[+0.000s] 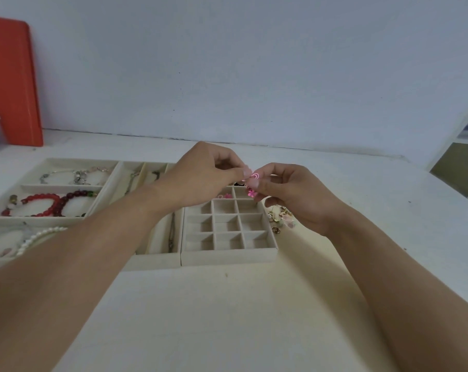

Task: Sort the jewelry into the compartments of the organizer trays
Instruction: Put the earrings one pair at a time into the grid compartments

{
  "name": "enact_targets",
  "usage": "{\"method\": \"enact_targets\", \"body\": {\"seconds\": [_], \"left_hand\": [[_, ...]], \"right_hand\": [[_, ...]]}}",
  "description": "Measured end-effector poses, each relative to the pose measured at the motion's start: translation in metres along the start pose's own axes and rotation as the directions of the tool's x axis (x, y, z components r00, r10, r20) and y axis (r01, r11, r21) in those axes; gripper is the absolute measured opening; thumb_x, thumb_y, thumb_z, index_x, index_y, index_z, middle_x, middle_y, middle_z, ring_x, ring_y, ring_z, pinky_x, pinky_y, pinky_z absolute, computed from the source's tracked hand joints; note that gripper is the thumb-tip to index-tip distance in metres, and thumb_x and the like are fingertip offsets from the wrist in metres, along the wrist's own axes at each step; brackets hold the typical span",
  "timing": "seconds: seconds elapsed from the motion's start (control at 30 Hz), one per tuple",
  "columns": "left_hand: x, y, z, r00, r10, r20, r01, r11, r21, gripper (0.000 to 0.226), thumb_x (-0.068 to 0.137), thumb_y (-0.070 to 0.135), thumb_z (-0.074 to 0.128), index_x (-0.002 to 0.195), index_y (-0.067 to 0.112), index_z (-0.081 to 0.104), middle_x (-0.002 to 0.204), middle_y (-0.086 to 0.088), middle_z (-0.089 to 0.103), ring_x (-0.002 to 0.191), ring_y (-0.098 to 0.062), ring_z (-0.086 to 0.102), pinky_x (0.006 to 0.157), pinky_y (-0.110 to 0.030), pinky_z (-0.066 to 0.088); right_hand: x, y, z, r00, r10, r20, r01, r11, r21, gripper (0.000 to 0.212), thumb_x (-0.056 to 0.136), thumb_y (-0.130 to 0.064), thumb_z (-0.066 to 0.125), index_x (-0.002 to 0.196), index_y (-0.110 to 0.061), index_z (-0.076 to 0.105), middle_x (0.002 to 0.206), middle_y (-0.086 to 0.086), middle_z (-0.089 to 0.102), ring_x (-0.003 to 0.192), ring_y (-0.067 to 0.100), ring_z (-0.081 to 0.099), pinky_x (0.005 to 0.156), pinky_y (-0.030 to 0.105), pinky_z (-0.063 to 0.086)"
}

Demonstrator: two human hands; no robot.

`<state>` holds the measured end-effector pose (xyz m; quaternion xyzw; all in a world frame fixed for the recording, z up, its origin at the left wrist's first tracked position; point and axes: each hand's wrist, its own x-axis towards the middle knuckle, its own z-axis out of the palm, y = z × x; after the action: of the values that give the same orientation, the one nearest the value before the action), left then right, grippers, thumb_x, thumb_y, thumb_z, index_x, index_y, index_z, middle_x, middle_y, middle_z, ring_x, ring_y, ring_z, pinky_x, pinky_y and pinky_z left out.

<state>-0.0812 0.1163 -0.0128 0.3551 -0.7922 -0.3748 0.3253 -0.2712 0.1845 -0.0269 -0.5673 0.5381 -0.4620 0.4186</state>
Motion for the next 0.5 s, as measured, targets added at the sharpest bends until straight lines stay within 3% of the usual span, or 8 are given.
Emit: {"method": "enact_targets", "body": {"seconds": [0.2,0.33,0.5], "left_hand": [[0.0008,0.0005,-0.0002,0.999,-0.019,-0.040,0.018,1.000,-0.018,0.009,0.090,0.027,0.073,0.086,0.019,0.077,0.084,0.003,0.077,0.086,-0.014,0.072,0.086,-0.026,0.053],[-0.0001,0.0015,-0.0018,0.999,-0.021,-0.043,0.018,0.998,-0.056,0.009,0.091,0.025,0.072,0.088,0.017,0.075,0.081,0.004,0.077,0.076,-0.007,0.070,0.074,-0.015,0.051],[0.0005,-0.0006,-0.0026,0.999,0.041,-0.017,-0.042,0.996,-0.074,0.009,0.091,0.025,0.072,0.089,0.017,0.075,0.084,0.001,0.077,0.074,-0.007,0.067,0.075,-0.023,0.053]], "right_hand": [[-0.0026,-0.0013,0.0028,0.994,0.046,0.094,-0.053,0.996,0.068,0.023,0.076,-0.019,0.079,0.096,-0.015,0.068,0.089,0.004,0.076,0.076,0.011,0.068,0.076,0.030,0.045],[-0.0030,-0.0020,0.0030,0.995,0.056,0.079,-0.060,0.997,0.057,0.031,0.076,-0.020,0.080,0.104,-0.012,0.069,0.092,0.003,0.076,0.077,0.011,0.068,0.078,0.032,0.045],[-0.0030,-0.0028,0.0029,0.992,0.079,0.100,-0.083,0.996,0.034,0.028,0.082,-0.027,0.075,0.105,-0.012,0.071,0.097,0.000,0.077,0.082,0.012,0.066,0.079,0.031,0.045]]}}
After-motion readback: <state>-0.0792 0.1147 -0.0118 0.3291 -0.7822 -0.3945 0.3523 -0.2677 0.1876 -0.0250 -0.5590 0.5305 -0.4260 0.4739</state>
